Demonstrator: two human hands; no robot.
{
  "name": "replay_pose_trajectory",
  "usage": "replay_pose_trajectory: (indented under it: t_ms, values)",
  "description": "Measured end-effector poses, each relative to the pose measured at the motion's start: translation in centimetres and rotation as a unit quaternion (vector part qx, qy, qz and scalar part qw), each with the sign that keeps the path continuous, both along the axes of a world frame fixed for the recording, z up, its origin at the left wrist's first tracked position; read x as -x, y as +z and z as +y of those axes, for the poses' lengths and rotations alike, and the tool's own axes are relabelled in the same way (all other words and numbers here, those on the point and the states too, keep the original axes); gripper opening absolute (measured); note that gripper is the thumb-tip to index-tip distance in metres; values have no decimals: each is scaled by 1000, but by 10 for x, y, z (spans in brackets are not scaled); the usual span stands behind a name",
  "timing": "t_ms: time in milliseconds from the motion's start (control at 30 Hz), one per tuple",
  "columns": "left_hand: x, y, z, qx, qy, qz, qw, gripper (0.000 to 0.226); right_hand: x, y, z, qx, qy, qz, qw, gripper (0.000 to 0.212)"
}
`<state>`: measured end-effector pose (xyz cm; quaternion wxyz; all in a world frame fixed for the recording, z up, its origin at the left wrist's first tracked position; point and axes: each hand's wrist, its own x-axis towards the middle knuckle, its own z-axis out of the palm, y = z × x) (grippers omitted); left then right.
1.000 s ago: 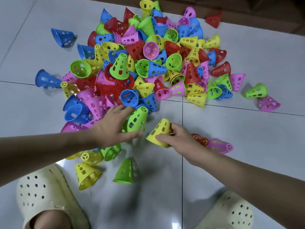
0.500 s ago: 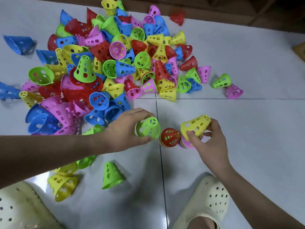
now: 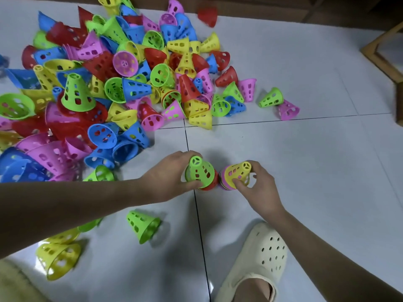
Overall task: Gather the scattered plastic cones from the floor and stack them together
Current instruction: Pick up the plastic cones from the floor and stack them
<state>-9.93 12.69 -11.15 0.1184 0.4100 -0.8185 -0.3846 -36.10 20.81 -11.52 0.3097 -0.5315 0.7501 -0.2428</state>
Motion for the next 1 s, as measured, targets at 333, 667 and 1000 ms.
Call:
replay_pose_trajectory:
  t_ms: [333,667,1000]
  values:
    - [12,1,-13,-14,-25,-51,998,62,0,-12,5,-21,11,8,1000,39]
    - [7,-7,-8,40,-65,-140,987,55,3,-15,4,-37,13,38,999,41]
    - [1,-19,-5,35,-117,-190,974,79,2,-14,2,-79,17,30,996,54]
